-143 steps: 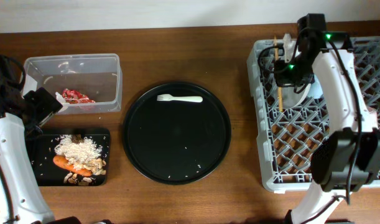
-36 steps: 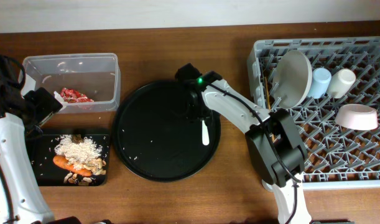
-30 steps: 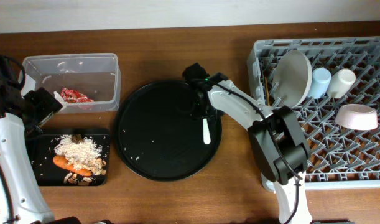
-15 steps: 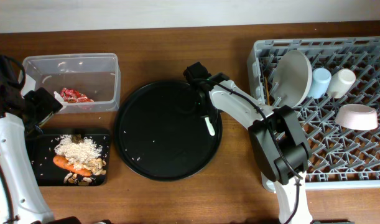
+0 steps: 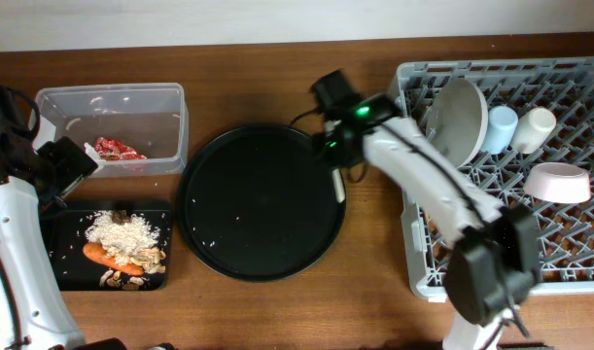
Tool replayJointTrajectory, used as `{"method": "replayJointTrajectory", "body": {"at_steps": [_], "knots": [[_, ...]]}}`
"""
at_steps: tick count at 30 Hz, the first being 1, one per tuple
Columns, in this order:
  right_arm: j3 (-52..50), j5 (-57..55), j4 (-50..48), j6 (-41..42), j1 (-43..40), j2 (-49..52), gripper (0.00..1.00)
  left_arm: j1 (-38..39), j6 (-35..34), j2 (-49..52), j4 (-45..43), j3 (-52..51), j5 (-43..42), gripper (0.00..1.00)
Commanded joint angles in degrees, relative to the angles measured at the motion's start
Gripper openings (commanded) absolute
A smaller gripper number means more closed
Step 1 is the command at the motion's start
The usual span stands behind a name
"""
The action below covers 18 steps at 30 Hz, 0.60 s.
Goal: Sort waste into correct bins and load items into the dishwasher rack
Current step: 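Carry the white fork right and drop it into the rack's front row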
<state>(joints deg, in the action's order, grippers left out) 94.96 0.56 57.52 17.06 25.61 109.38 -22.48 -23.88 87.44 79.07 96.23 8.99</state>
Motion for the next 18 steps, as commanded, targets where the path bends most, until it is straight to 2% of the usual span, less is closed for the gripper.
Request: {"method": "replayJointTrajectory", "body": {"at_steps": [1, 3, 6, 10, 11, 12, 14, 15, 16, 18], "knots": [[1.2, 1.4, 0.2, -7.3, -10.3, -7.3, 0.04, -0.2, -0.7, -0.2, -0.1, 0.5, 0.2, 0.99], [1.2, 9.5, 0.1, -20.7, -17.4, -8.4, 0.04, -0.2, -0.7, -0.2, -0.1, 0.5, 0.2, 0.99], [1.2, 9.1, -0.4, -21.6, -24.9, -7.5, 0.04, -0.2, -0.7, -0.2, -0.1, 0.5, 0.2, 0.99], [1.1, 9.1, -3.3, -22.9, -28.4, -4.6, 0.06, -0.2, -0.7, -0.2, -0.1, 0.5, 0.2, 0.99], [1.1, 9.1, -3.8, -22.8, -28.3, -3.7, 0.17, -0.2, -0.7, -0.2, -0.1, 0.5, 0.2, 0.99], [1.1, 9.1, -4.1, -22.8, -28.3, -2.7, 0.22, -0.2, -0.7, -0.2, -0.1, 0.5, 0.2, 0.99], [1.1, 9.1, -4.4, -22.8, -28.3, -1.3, 0.41, -0.2, -0.7, -0.2, -0.1, 0.5, 0.2, 0.99], [1.1, 9.2, -4.2, -22.6, -28.3, -1.2, 0.50, -0.2, -0.7, -0.2, -0.1, 0.5, 0.2, 0.99], [1.1, 9.2, -3.7, -22.6, -28.3, -1.4, 0.64, -0.2, -0.7, -0.2, -0.1, 0.5, 0.2, 0.99], [1.1, 9.2, -2.5, -20.6, -28.3, -2.1, 0.71, -0.2, -0.7, -0.2, -0.1, 0.5, 0.2, 0.99]]}}
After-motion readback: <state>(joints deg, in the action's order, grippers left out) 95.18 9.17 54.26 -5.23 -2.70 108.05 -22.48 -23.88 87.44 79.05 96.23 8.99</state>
